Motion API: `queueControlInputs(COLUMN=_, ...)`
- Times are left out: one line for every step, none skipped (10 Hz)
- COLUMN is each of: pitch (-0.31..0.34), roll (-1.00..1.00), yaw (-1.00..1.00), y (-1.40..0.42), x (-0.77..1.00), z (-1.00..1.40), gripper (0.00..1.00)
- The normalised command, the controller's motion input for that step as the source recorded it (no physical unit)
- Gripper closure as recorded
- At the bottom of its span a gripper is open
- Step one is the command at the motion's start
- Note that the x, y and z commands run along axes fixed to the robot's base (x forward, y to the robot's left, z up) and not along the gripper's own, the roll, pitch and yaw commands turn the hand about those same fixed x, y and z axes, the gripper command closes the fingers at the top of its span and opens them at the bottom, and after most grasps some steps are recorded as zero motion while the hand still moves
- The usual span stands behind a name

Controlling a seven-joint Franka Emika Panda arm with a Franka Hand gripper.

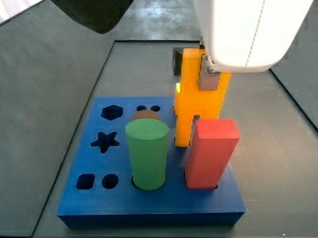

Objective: Pick up the double-square object. Move up. Move to above the board. Insert the double-square object.
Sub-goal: Insert the double-square object.

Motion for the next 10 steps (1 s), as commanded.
queueControlInputs(pitch=-0.011, roll=0.20, yaw=0.33, y=0.00, x=0.00, z=-0.43, gripper=1.00)
queueControlInputs(pitch=-0.034, roll=0.24, yaw=0.42, y=0.00, x=0.00, z=-0.47, gripper=1.00)
queueControlInputs(pitch=-0.059, roll=0.24, yaw=0.46, y=0.00, x=-0.01, z=-0.51, gripper=1.00)
queueControlInputs(pitch=-0.056, roll=0.19, yaw=0.39, y=0.00, x=0.00, z=-0.52, gripper=1.00)
queueControlInputs(pitch=-0.027, roll=0.07, yaw=0.00, y=-0.02, x=0.00, z=-0.43, gripper=1.00)
queueControlInputs(pitch=0.000, roll=0.05, yaw=0.00, y=-0.03, x=0.05, z=-0.44, gripper=1.00)
queueControlInputs(pitch=0.000, roll=0.01, yaw=-0.01, y=0.00, x=0.10, z=-0.38, gripper=1.00)
queueControlInputs(pitch=0.000, roll=0.00, yaw=-0.11, y=0.00, x=0.00, z=-0.23, gripper=1.00)
queueControlInputs(pitch=-0.040, roll=-0.05, yaw=-0.03, y=0.06, x=0.00, z=-0.03, gripper=1.00)
queueControlInputs(pitch=0.000, roll=0.00, yaw=0.00, y=0.00, x=0.00, z=0.00, gripper=1.00)
